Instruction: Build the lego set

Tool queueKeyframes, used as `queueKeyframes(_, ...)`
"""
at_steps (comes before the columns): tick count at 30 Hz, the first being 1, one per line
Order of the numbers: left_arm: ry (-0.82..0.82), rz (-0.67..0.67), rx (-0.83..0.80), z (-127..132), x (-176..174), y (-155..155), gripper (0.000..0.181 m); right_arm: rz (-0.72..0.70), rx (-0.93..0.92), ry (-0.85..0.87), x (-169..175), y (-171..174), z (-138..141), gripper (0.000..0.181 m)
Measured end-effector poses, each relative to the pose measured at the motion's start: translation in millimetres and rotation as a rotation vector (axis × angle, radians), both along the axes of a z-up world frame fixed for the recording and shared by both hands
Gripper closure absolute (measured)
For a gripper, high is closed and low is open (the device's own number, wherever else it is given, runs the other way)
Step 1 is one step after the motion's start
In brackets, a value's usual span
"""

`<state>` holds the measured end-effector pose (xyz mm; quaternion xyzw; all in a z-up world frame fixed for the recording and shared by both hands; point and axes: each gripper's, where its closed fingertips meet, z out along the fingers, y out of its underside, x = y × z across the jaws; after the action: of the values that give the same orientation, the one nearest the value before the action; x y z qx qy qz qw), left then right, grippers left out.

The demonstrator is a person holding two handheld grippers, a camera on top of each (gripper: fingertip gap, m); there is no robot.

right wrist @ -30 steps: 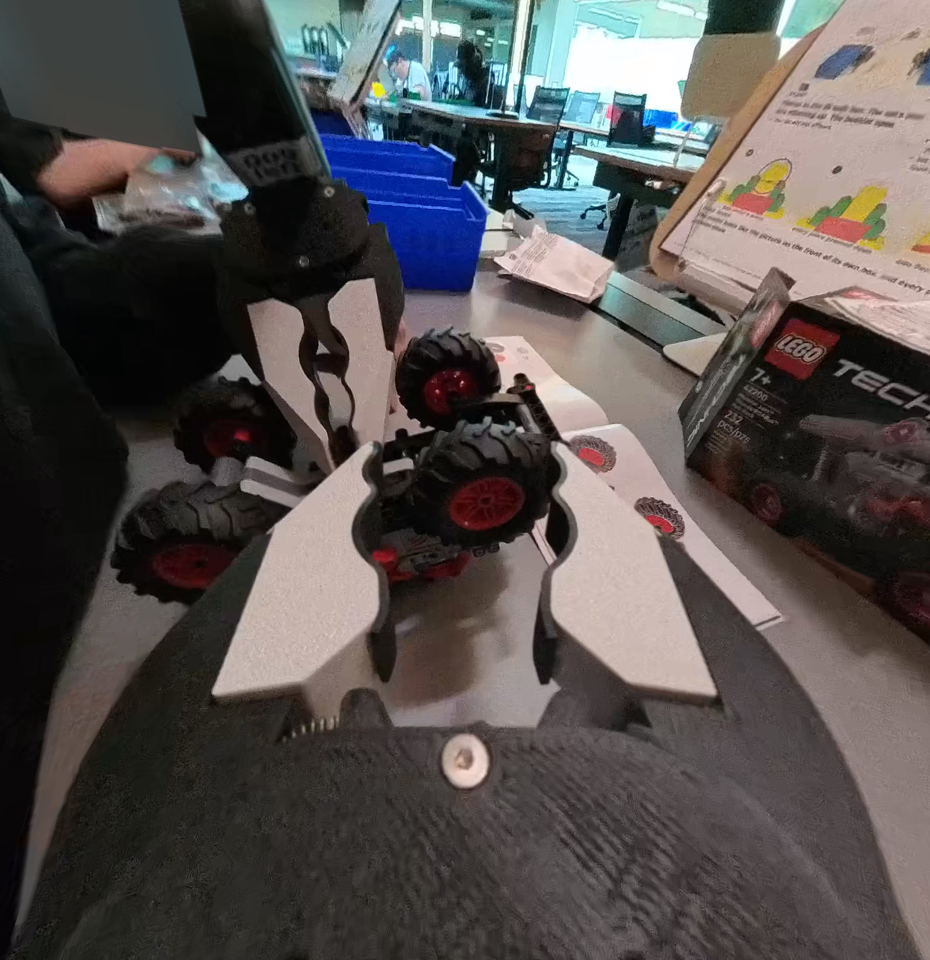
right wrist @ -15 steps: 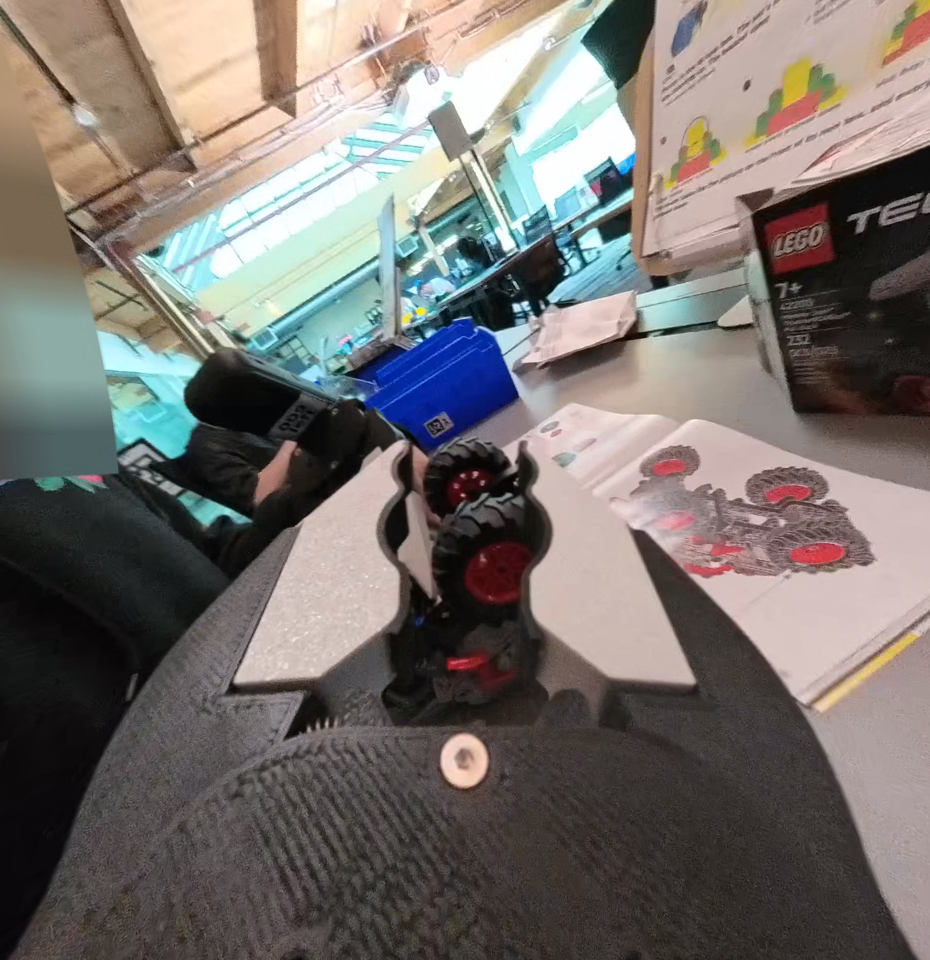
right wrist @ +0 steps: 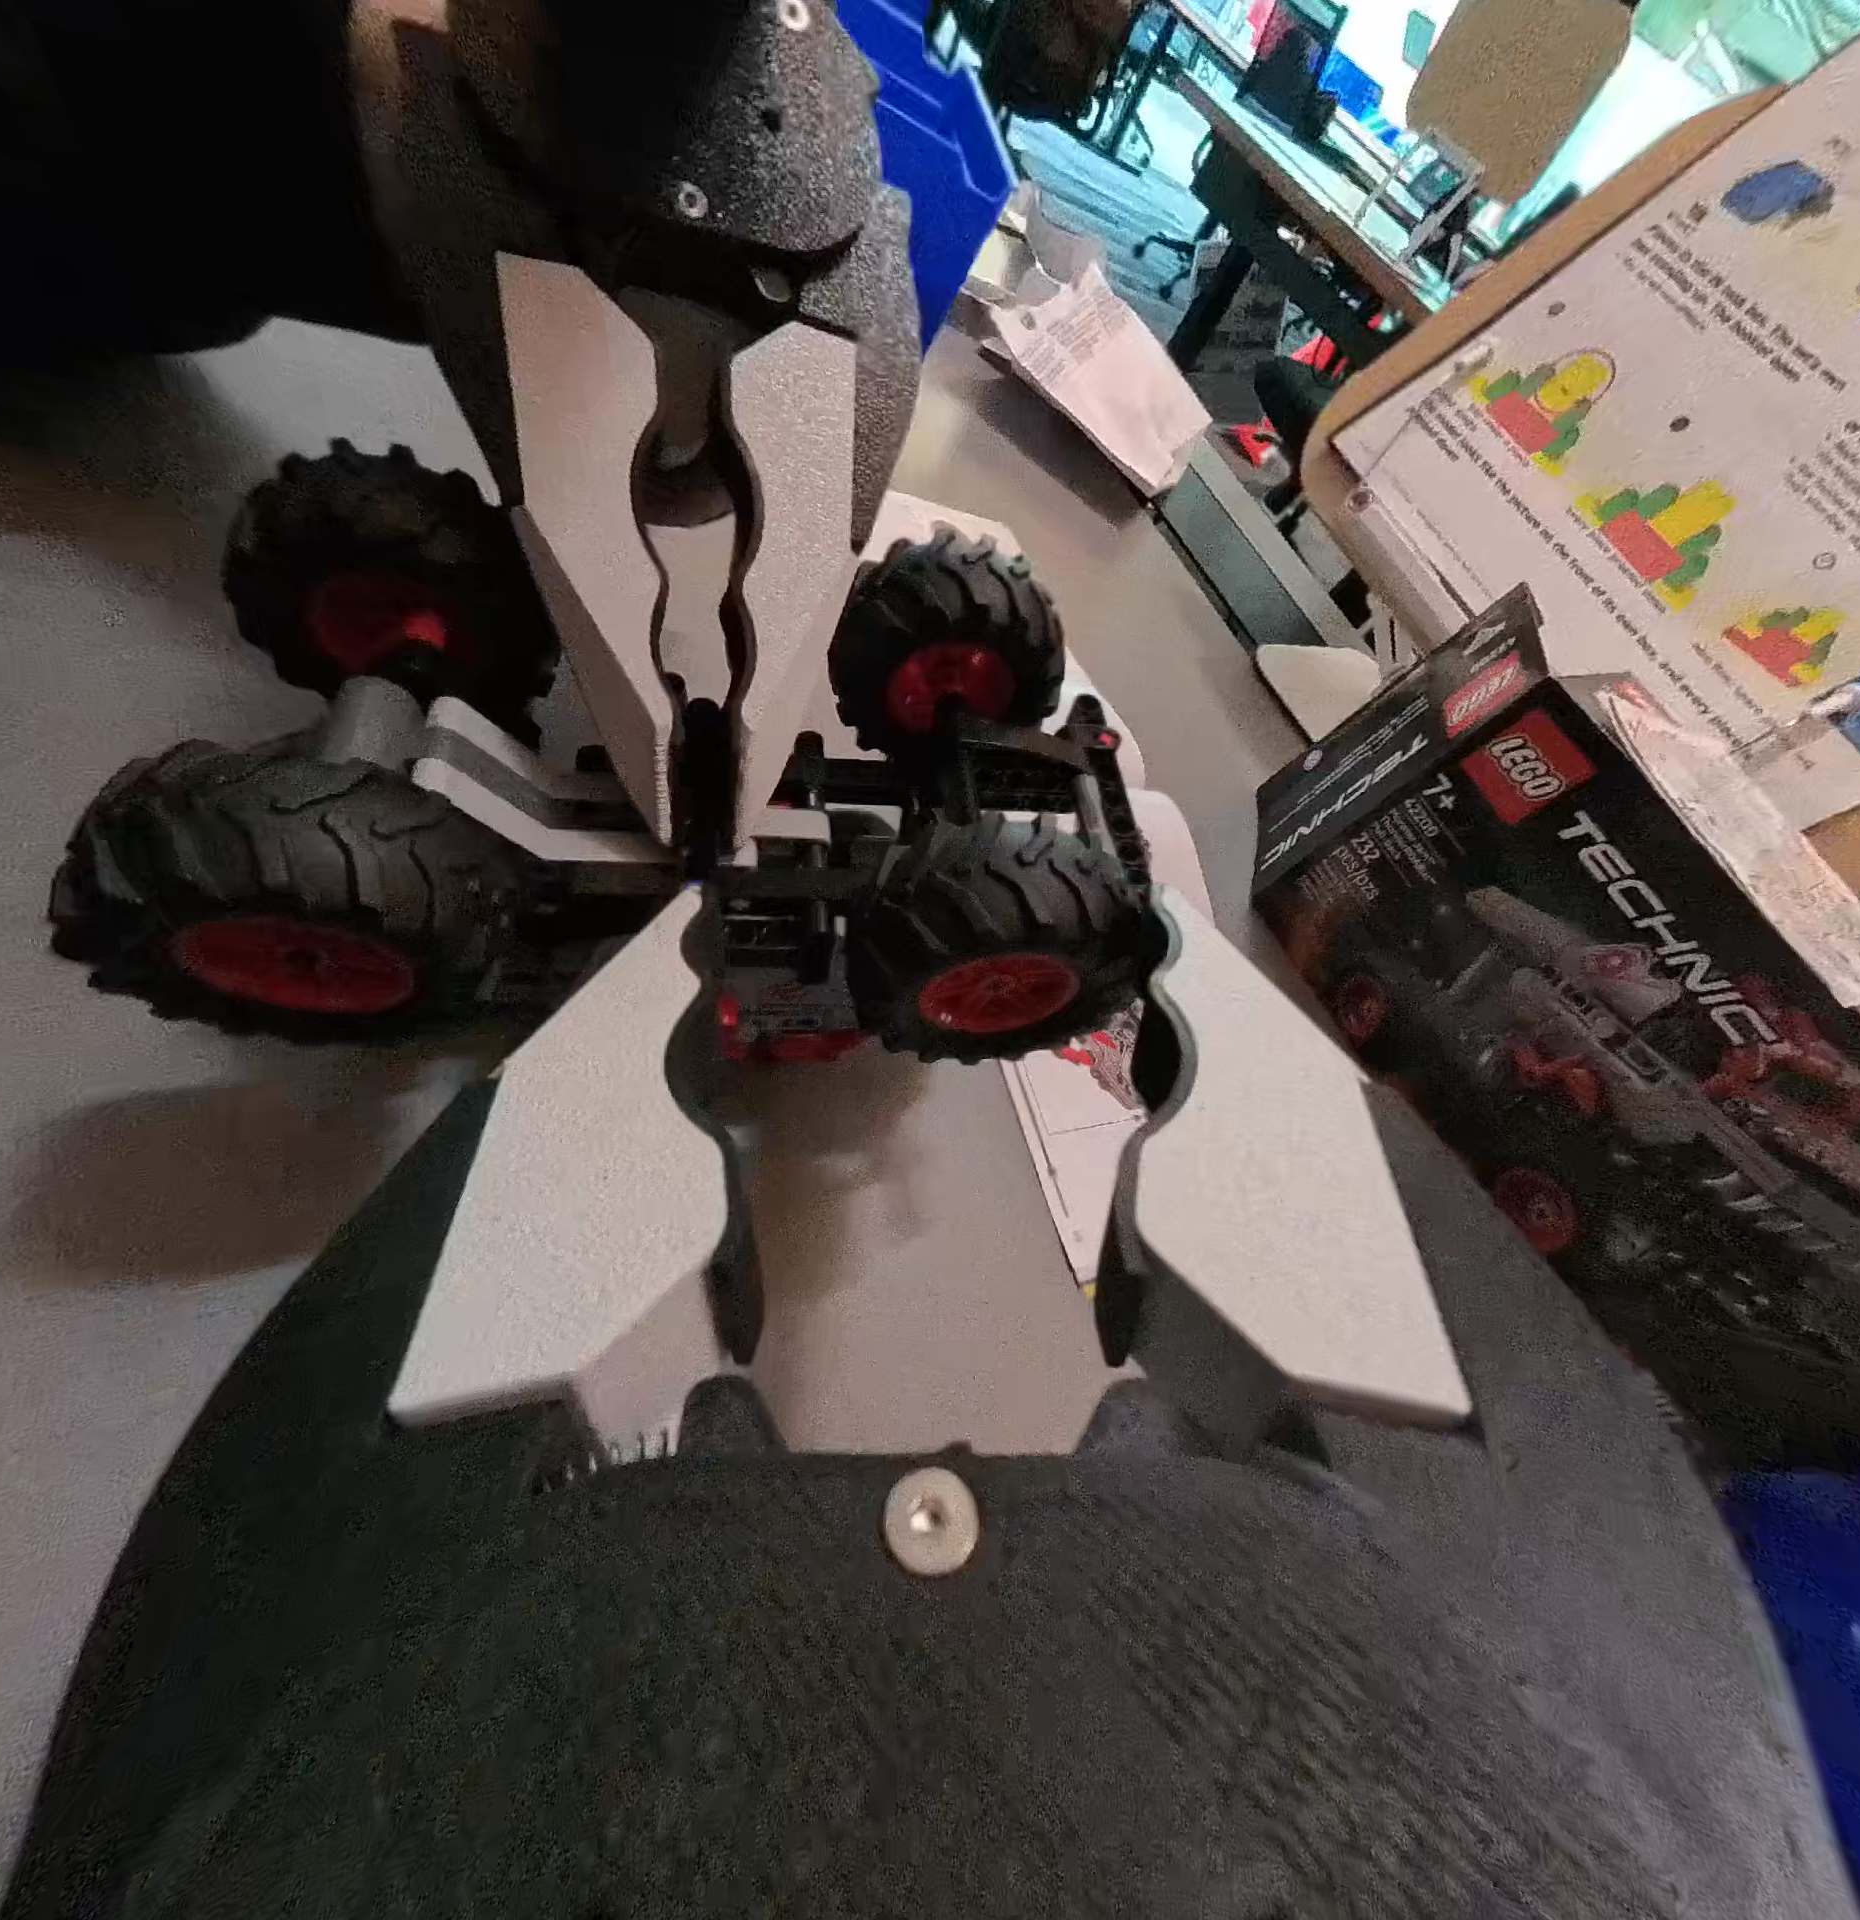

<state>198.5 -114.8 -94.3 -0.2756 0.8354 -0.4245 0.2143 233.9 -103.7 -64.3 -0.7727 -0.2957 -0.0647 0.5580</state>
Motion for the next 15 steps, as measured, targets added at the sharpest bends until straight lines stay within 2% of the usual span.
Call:
queueKeyframes(1,0.002,-0.009,-0.002,0,-2,-1,0.175,0.015,-0.001,-0.001,-2,-4,1,0.104)
queueKeyframes(2,0.000,-0.010,-0.003,0,-2,-1,0.175,0.033,-0.007,0.018,-4,-8,3,0.101)
queueKeyframes(4,-0.001,-0.001,-0.011,0,-1,-3,0.175,0.092,0.020,0.059,-11,-17,12,0.109)
queueKeyframes(5,-0.002,0.006,-0.013,0,0,-2,0.175,0.174,0.031,0.111,-24,-26,19,0.143)
queueKeyframes(7,-0.009,0.055,-0.005,1,6,4,0.175,0.285,-0.023,0.259,-45,-39,24,0.143)
queueKeyframes(8,-0.012,0.074,-0.001,1,9,7,0.176,0.233,-0.029,0.267,-39,-36,23,0.119)
queueKeyframes(9,-0.012,0.082,-0.001,1,11,9,0.176,0.171,-0.012,0.254,-31,-34,23,0.113)
queueKeyframes(10,-0.007,0.078,-0.007,1,10,9,0.176,0.165,0.016,0.255,-31,-37,26,0.116)
queueKeyframes(13,-0.009,0.056,-0.005,1,8,6,0.176,0.209,0.075,0.409,-42,-48,38,0.107)
queueKeyframes(15,-0.014,0.059,0.010,0,8,5,0.176,0.222,0.016,0.420,-49,-53,22,0.101)
